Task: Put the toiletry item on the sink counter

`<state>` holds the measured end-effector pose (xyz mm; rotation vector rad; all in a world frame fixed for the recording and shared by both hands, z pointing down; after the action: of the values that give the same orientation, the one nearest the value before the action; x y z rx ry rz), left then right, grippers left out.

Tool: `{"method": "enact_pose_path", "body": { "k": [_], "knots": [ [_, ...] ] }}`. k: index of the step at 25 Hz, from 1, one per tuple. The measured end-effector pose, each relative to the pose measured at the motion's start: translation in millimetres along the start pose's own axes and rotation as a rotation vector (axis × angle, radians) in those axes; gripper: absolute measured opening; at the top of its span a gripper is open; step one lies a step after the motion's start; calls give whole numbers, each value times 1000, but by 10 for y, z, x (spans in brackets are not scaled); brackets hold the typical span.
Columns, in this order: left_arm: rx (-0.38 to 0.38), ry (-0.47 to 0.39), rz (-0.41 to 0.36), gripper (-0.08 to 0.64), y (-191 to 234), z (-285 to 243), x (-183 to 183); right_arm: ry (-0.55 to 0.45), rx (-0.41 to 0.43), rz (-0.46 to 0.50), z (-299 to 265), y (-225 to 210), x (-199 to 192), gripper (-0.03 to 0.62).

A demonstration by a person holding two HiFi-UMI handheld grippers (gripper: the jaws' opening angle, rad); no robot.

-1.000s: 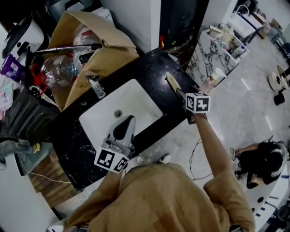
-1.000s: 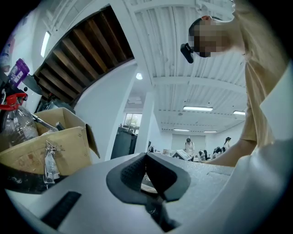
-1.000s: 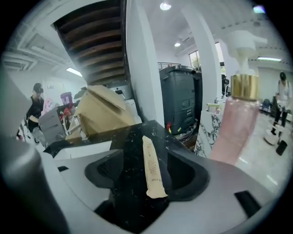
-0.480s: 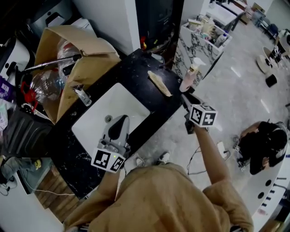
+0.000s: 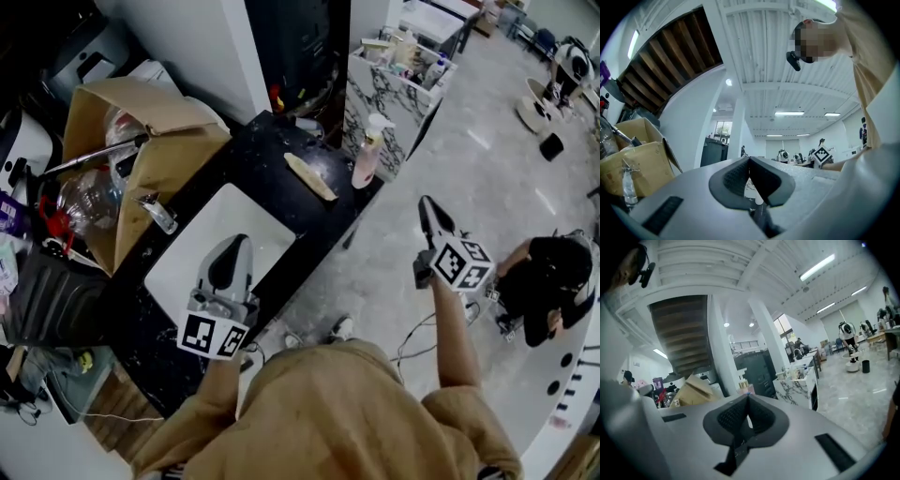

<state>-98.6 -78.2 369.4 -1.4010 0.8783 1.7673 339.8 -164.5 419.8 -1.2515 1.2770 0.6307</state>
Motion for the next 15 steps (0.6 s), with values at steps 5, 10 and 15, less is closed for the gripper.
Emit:
{"method": "enact_pose_path", "body": {
  "k": [5,10,15],
  "knots": [
    [32,-38,-38,3,49,103,171,-132,-5,122,400,117,458,3],
    [86,-77,-87,3,138,247,358,-219,-18,233,659,296,758,3],
    [141,-108,-157,3,192,408,480,-276,-14,307,838,446,876,3]
  ]
}}
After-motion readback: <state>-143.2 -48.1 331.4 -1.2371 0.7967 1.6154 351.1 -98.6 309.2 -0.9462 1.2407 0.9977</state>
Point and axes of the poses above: the fingertips, and each gripper's own axes: z backward along the fingers, y to its left, x out of its top, the point moved 10 cm from there along z, backward along the fingers, and after that the axes turned 1 degree about x, right-handed, at the moved point
